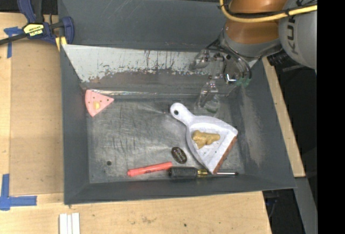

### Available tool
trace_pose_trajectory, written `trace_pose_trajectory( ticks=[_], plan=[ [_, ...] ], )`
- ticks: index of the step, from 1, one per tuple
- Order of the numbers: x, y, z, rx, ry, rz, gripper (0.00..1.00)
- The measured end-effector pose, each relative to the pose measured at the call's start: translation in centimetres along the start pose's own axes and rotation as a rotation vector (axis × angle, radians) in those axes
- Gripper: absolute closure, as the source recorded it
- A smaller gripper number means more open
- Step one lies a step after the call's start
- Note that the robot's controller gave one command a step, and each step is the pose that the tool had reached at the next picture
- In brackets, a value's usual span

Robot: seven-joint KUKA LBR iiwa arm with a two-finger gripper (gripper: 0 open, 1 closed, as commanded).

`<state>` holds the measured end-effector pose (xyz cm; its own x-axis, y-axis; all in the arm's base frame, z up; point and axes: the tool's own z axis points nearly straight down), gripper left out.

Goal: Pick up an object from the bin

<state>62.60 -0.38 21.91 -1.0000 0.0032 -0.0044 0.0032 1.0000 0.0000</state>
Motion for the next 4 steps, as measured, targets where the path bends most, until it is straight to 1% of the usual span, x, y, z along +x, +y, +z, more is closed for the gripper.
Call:
trace_pose_trajectory(
  ticks=[1, 2, 3, 4],
  plan=[
    [0.0, 0.0, 0.0, 0.000, 0.000, 0.000, 0.00],
    [1.6, 0.0, 5.3, 0.000, -0.005, -0.057, 0.00],
    [1.9, -0.7, 7.7, -0.001, 0.011, -0.085, 0.00],
    [3.4, -0.6, 6.6, 0.000, -0.001, -0.255, 0.00]
  ],
)
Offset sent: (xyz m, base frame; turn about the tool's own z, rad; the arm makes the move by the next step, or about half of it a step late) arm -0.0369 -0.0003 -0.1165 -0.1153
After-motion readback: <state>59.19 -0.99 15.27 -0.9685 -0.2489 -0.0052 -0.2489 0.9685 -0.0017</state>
